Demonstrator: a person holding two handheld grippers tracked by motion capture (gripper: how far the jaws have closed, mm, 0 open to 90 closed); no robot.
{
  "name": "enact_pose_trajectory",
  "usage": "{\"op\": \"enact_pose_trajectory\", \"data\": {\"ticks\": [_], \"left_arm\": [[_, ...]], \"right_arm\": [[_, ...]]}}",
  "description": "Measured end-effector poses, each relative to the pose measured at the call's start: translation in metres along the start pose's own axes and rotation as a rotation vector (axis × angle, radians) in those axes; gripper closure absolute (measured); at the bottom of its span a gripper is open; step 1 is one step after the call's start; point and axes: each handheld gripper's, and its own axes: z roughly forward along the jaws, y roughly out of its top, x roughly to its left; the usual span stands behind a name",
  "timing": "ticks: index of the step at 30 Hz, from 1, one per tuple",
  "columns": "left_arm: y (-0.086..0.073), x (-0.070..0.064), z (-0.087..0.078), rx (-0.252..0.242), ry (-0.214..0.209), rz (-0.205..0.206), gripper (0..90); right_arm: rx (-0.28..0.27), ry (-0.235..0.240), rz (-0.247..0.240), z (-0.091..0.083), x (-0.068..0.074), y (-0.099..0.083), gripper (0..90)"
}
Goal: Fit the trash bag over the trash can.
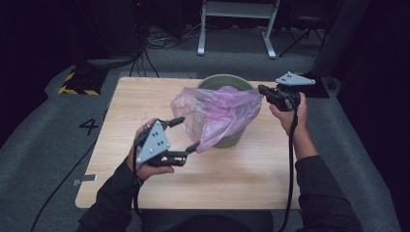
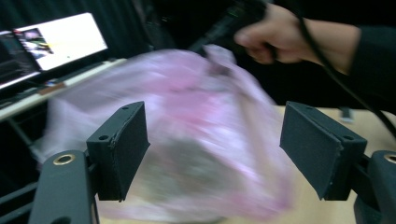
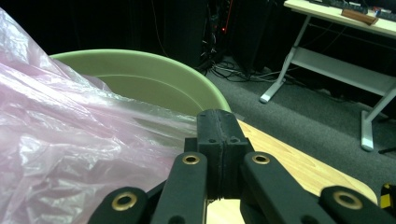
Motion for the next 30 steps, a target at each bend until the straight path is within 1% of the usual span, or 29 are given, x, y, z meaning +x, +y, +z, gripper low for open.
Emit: {"op": "enact_pose_trajectory", "data": {"ticks": [1, 2, 3, 4, 5, 6, 7, 8, 9, 10, 11, 12, 13, 14, 15, 16, 17, 18, 20, 21, 22, 23, 25, 26, 27, 29, 30], "left_arm": [[0.003, 0.011, 0.003, 0.0, 0.017, -0.015, 23.2], [0.005, 0.021, 0.007, 0.02, 0.028, -0.019, 23.1], [0.006, 0.032, 0.014, 0.032, 0.047, -0.034, 22.7], [0.006, 0.043, 0.022, 0.052, 0.038, -0.048, 22.7], [0.006, 0.05, 0.028, 0.079, 0.031, -0.04, 22.5], [0.005, 0.058, 0.041, 0.131, 0.071, -0.004, 21.5], [0.003, 0.066, 0.05, 0.152, 0.057, -0.019, 21.9], [0.001, 0.074, 0.059, 0.167, 0.014, -0.048, 23.9], [-0.001, 0.079, 0.067, 0.186, 0.022, -0.057, 24.1], [-0.003, 0.082, 0.073, 0.205, 0.027, -0.057, 25.0], [-0.005, 0.085, 0.078, 0.212, 0.018, -0.064, 27.0], [-0.007, 0.088, 0.084, 0.229, 0.016, -0.071, 29.1], [-0.009, 0.089, 0.088, 0.239, 0.013, -0.083, 32.7], [-0.011, 0.09, 0.091, 0.244, -0.006, -0.086, 39.7], [-0.013, 0.09, 0.094, 0.252, -0.016, -0.08, 44.0], [-0.014, 0.09, 0.097, 0.262, -0.009, -0.079, 46.8], [-0.015, 0.09, 0.099, 0.263, -0.026, -0.083, 51.0], [-0.016, 0.089, 0.1, 0.268, -0.038, -0.079, 55.9], [-0.016, 0.086, 0.102, 0.289, -0.012, -0.052, 61.0], [-0.016, 0.086, 0.103, 0.292, -0.018, -0.051, 65.5], [-0.017, 0.086, 0.104, 0.299, -0.007, -0.048, 68.5], [-0.017, 0.085, 0.106, 0.31, 0.01, -0.043, 70.9], [-0.019, 0.086, 0.108, 0.309, 0.01, -0.058, 75.7], [-0.019, 0.085, 0.109, 0.319, 0.032, -0.046, 77.8], [-0.02, 0.085, 0.11, 0.323, 0.037, -0.043, 80.4], [-0.021, 0.085, 0.112, 0.321, 0.04, -0.058, 83.5], [-0.022, 0.086, 0.112, 0.326, 0.047, -0.053, 84.4]], "right_arm": [[-0.002, 0.005, -0.002, 0.0, 0.001, 0.0, 89.2], [-0.002, 0.011, -0.009, 0.0, 0.002, 0.0, 88.1], [0.001, 0.014, -0.016, 0.0, 0.003, 0.0, 87.5], [0.003, 0.015, -0.022, 0.0, 0.003, 0.0, 86.5], [0.004, 0.015, -0.024, 0.0, 0.004, 0.0, 84.9], [0.003, 0.012, -0.025, 0.0, 0.004, 0.0, 82.0], [0.0, 0.011, -0.024, 0.0, 0.004, 0.0, 78.9], [-0.005, 0.027, -0.025, -0.001, 0.004, -0.001, 77.2], [-0.001, 0.038, -0.031, -0.001, 0.004, -0.001, 73.9], [0.006, 0.036, -0.04, -0.001, 0.004, -0.001, 69.1], [0.005, 0.044, -0.036, -0.002, 0.004, -0.001, 64.4], [-0.003, 0.052, -0.036, -0.003, 0.004, -0.001, 58.5], [-0.012, 0.06, -0.026, -0.005, 0.004, -0.001, 53.6], [-0.021, 0.047, -0.027, -0.008, 0.004, 0.0, 49.2], [-0.03, 0.043, -0.019, -0.011, 0.005, 0.0, 44.2], [-0.04, 0.054, -0.013, -0.015, 0.005, 0.001, 40.7], [-0.046, 0.064, -0.014, -0.019, 0.007, 0.002, 38.1], [-0.051, 0.068, -0.017, -0.023, 0.009, 0.002, 34.7], [-0.053, 0.08, -0.029, -0.033, 0.014, 0.004, 31.5], [-0.055, 0.078, -0.038, -0.038, 0.016, 0.004, 29.9], [-0.06, 0.078, -0.042, -0.042, 0.018, 0.005, 28.6], [-0.063, 0.092, -0.039, -0.046, 0.018, 0.005, 27.4], [-0.058, 0.13, -0.019, -0.051, 0.02, 0.005, 25.9], [-0.058, 0.142, -0.018, -0.054, 0.022, 0.003, 25.3], [-0.051, 0.152, -0.019, -0.056, 0.024, 0.002, 23.6], [-0.051, 0.172, -0.02, -0.059, 0.027, -0.002, 22.3], [-0.044, 0.179, -0.028, -0.06, 0.029, -0.004, 21.5]]}}
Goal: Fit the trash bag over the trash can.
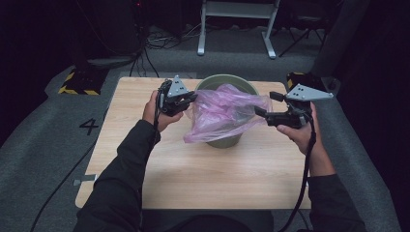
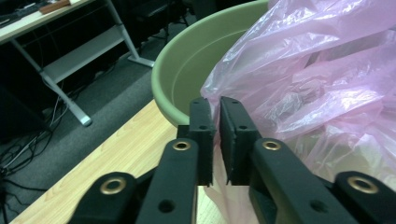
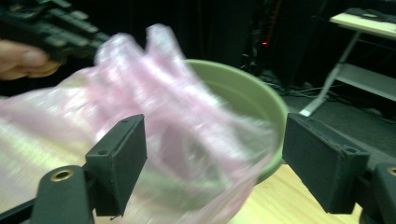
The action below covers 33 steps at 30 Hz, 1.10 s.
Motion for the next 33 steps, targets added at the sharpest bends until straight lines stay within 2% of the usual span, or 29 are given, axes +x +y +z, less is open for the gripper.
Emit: {"op": "enact_pose_trajectory", "data": {"ticks": [2, 4, 7, 9, 10, 11, 13, 17, 22, 26, 29, 31, 33], "left_arm": [[0.0, 0.001, 0.001, -0.001, 0.004, -0.001, 85.9], [-0.001, 0.001, 0.003, 0.003, 0.008, 0.006, 88.3], [-0.001, 0.002, 0.005, -0.004, 0.02, 0.007, 89.8], [-0.002, 0.004, 0.008, 0.002, 0.026, 0.01, 89.9], [-0.003, 0.005, 0.01, 0.007, 0.021, 0.015, 90.0], [-0.003, 0.006, 0.012, 0.009, 0.017, 0.013, 90.0], [-0.005, 0.01, 0.016, 0.006, 0.015, 0.002, 90.0], [-0.008, 0.018, 0.021, -0.01, -0.001, -0.032, 90.0], [-0.013, 0.026, 0.028, -0.01, -0.003, -0.057, 90.0], [-0.018, 0.032, 0.033, -0.026, -0.019, -0.089, 90.0], [-0.021, 0.036, 0.037, -0.027, -0.009, -0.098, 90.0], [-0.023, 0.037, 0.039, -0.02, -0.011, -0.103, 90.0], [-0.025, 0.039, 0.039, -0.029, -0.017, -0.115, 90.0]], "right_arm": [[0.025, -0.017, -0.013, 0.0, 0.001, -0.005, 20.0], [0.045, -0.036, 0.011, 0.002, -0.002, -0.011, 20.2], [0.105, -0.034, 0.056, 0.01, -0.008, -0.022, 28.2], [0.133, -0.013, 0.058, 0.016, -0.01, -0.03, 49.3], [0.144, -0.021, 0.057, 0.018, -0.011, -0.032, 53.3], [0.163, -0.022, 0.061, 0.022, -0.014, -0.036, 64.6], [0.174, -0.032, 0.062, 0.026, -0.02, -0.041, 74.4], [0.209, -0.069, 0.075, 0.037, -0.036, -0.053, 85.1], [0.213, -0.106, 0.098, 0.047, -0.052, -0.062, 88.5], [0.213, -0.137, 0.088, 0.055, -0.062, -0.066, 88.7], [0.21, -0.156, 0.071, 0.059, -0.066, -0.067, 87.3], [0.183, -0.148, 0.054, 0.058, -0.068, -0.065, 75.0], [0.163, -0.134, 0.049, 0.055, -0.069, -0.063, 54.5]]}}
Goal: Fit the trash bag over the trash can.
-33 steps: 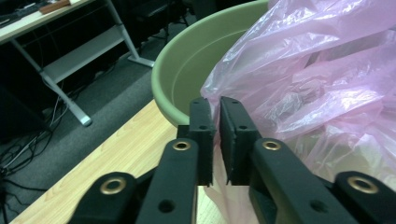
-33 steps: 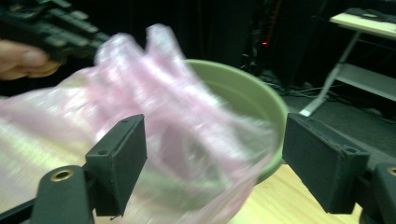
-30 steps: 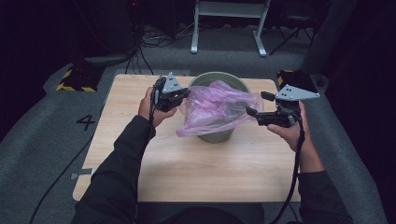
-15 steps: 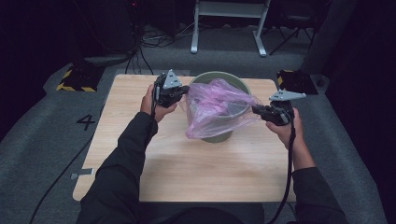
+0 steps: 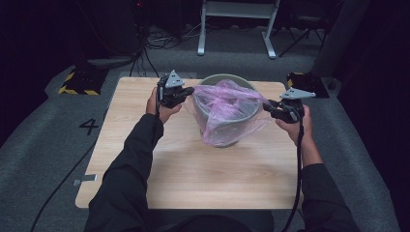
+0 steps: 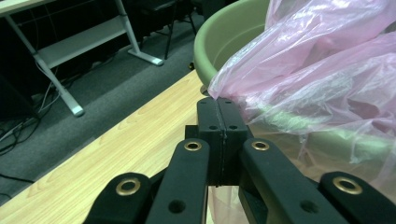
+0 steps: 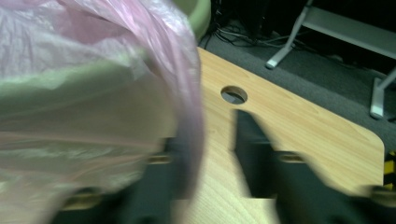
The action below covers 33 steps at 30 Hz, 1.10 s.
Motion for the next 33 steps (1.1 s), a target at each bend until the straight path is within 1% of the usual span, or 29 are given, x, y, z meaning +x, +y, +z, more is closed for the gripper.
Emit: {"op": "enact_pose_trajectory", "data": {"ticks": [2, 3, 5, 6, 8, 9, 10, 11, 13, 14, 16, 17, 18, 19, 21, 23, 24, 27, 29, 31, 32, 33], "left_arm": [[-0.001, 0.001, -0.001, -0.012, 0.001, -0.005, 90.0], [0.0, 0.002, -0.001, -0.012, 0.006, -0.001, 90.0], [0.0, 0.002, -0.002, -0.012, 0.009, 0.001, 90.0], [0.0, 0.001, -0.002, -0.009, 0.01, 0.003, 90.0], [0.0, 0.001, -0.001, -0.011, 0.015, 0.007, 90.0], [0.0, 0.001, -0.001, -0.01, 0.016, 0.006, 90.0], [0.0, 0.001, 0.0, -0.007, 0.019, 0.01, 90.0], [0.0, 0.0, 0.001, -0.01, 0.017, 0.009, 90.0], [0.0, 0.001, 0.002, -0.007, 0.017, 0.015, 90.0], [0.0, 0.001, 0.003, -0.01, 0.018, 0.013, 90.0], [-0.001, 0.002, 0.004, -0.015, 0.018, 0.011, 90.0], [-0.001, 0.003, 0.005, -0.017, 0.016, 0.01, 90.0], [-0.001, 0.003, 0.005, -0.019, 0.016, 0.009, 90.0], [-0.002, 0.004, 0.006, -0.023, 0.019, 0.007, 90.0], [-0.003, 0.005, 0.008, -0.021, 0.018, 0.004, 90.0], [-0.004, 0.006, 0.011, -0.021, 0.021, -0.002, 90.0], [-0.005, 0.006, 0.013, -0.023, 0.017, -0.012, 90.0], [-0.007, 0.007, 0.019, -0.004, 0.016, -0.012, 90.0], [-0.009, 0.008, 0.024, 0.005, 0.02, -0.02, 90.0], [-0.011, 0.009, 0.028, 0.01, 0.013, -0.036, 90.0], [-0.011, 0.009, 0.03, 0.015, 0.01, -0.037, 90.0], [-0.012, 0.009, 0.032, 0.02, 0.014, -0.038, 90.0]], "right_arm": [[-0.041, 0.041, 0.007, -0.007, 0.0, 0.002, 46.4], [-0.064, 0.046, 0.004, -0.011, 0.0, 0.003, 41.4], [-0.096, 0.07, -0.009, -0.019, 0.002, 0.006, 38.2], [-0.11, 0.075, -0.014, -0.022, 0.003, 0.008, 38.1], [-0.151, 0.094, -0.009, -0.027, 0.004, 0.012, 43.1], [-0.158, 0.087, -0.001, -0.028, 0.004, 0.014, 47.0], [-0.168, 0.082, -0.003, -0.028, 0.003, 0.016, 52.6], [-0.175, 0.091, -0.011, -0.028, 0.003, 0.017, 58.5], [-0.179, 0.086, -0.017, -0.027, 0.003, 0.02, 70.7], [-0.181, 0.079, -0.016, -0.026, 0.002, 0.021, 75.8], [-0.185, 0.047, 0.0, -0.023, 0.0, 0.023, 83.7], [-0.183, 0.047, 0.011, -0.02, -0.002, 0.025, 86.0], [-0.179, 0.028, 0.02, -0.018, -0.003, 0.026, 88.2], [-0.174, 0.018, 0.031, -0.014, -0.004, 0.028, 89.6], [-0.167, 0.016, 0.054, -0.006, -0.006, 0.03, 90.0], [-0.148, 0.002, 0.058, 0.004, -0.007, 0.032, 90.0], [-0.139, -0.007, 0.06, 0.008, -0.007, 0.033, 90.0], [-0.111, -0.034, 0.074, 0.022, -0.008, 0.035, 90.0], [-0.099, -0.028, 0.104, 0.031, -0.01, 0.035, 90.0], [-0.087, -0.036, 0.121, 0.038, -0.011, 0.036, 90.0], [-0.088, -0.032, 0.128, 0.041, -0.012, 0.036, 90.0], [-0.07, -0.036, 0.134, 0.046, -0.012, 0.035, 90.0]]}}
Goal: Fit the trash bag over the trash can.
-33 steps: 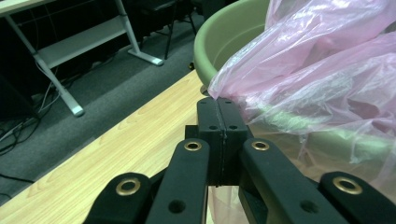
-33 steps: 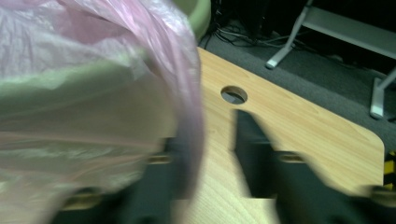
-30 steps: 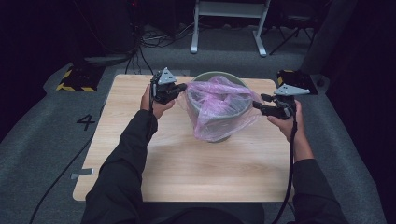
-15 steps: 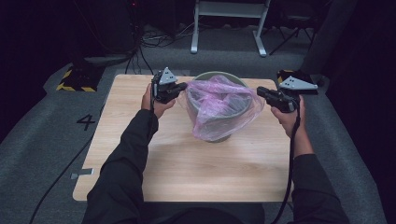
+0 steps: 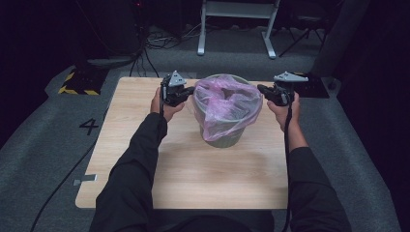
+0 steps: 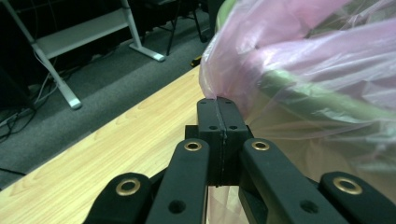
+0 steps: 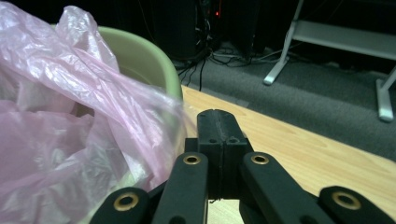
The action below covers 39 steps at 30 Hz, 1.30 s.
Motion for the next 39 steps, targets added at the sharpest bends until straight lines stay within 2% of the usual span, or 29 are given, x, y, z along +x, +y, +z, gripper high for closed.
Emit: {"op": "enact_pose_trajectory", "data": {"ticks": [9, 12, 13, 15, 17, 20, 21, 22, 23, 24, 26, 28, 30, 33, 36, 39], "left_arm": [[-0.003, 0.001, 0.019, 0.038, -0.022, -0.04, 90.0], [-0.005, 0.0, 0.025, 0.062, -0.033, -0.047, 90.0], [-0.007, -0.001, 0.029, 0.087, -0.03, -0.047, 90.0], [-0.009, -0.002, 0.033, 0.113, -0.03, -0.047, 90.0], [-0.012, -0.002, 0.036, 0.112, -0.037, -0.062, 89.9], [-0.016, -0.001, 0.037, 0.114, -0.041, -0.072, 89.9], [-0.016, -0.001, 0.037, 0.113, -0.046, -0.073, 89.7], [-0.016, -0.001, 0.036, 0.105, -0.048, -0.07, 88.5], [-0.016, -0.001, 0.035, 0.101, -0.034, -0.067, 85.9], [-0.016, 0.0, 0.033, 0.101, -0.02, -0.065, 82.7], [-0.016, 0.002, 0.028, 0.077, -0.011, -0.065, 79.7], [-0.016, 0.005, 0.022, 0.055, 0.018, -0.072, 70.2], [-0.016, 0.008, 0.016, 0.053, 0.054, -0.077, 59.1], [-0.016, 0.014, 0.007, 0.022, 0.068, -0.101, 46.4], [-0.016, 0.018, 0.0, -0.035, 0.068, -0.119, 39.0], [-0.013, 0.018, -0.003, -0.081, 0.023, -0.119, 37.9]], "right_arm": [[0.056, 0.013, 0.09, 0.023, -0.007, -0.008, 90.0], [0.08, 0.014, 0.097, 0.03, -0.007, -0.012, 90.0], [0.088, 0.012, 0.097, 0.031, -0.007, -0.013, 90.0], [0.13, -0.015, 0.089, 0.038, -0.008, -0.018, 90.0], [0.158, -0.014, 0.108, 0.043, -0.012, -0.025, 90.0], [0.161, 0.006, 0.151, 0.045, -0.018, -0.033, 90.0], [0.152, 0.017, 0.161, 0.045, -0.019, -0.034, 90.0], [0.124, 0.047, 0.173, 0.042, -0.021, -0.035, 90.0], [0.1, 0.068, 0.178, 0.038, -0.021, -0.034, 87.2], [0.092, 0.049, 0.168, 0.035, -0.021, -0.033, 84.4], [0.065, 0.049, 0.156, 0.025, -0.021, -0.028, 75.9], [0.027, 0.049, 0.142, 0.013, -0.023, -0.022, 71.5], [-0.006, 0.047, 0.13, 0.002, -0.026, -0.015, 65.2], [-0.044, 0.058, 0.106, -0.011, -0.028, -0.005, 57.6], [-0.07, 0.106, 0.072, -0.018, -0.025, 0.005, 48.4], [-0.076, 0.149, 0.028, -0.019, -0.017, 0.014, 42.7]]}}
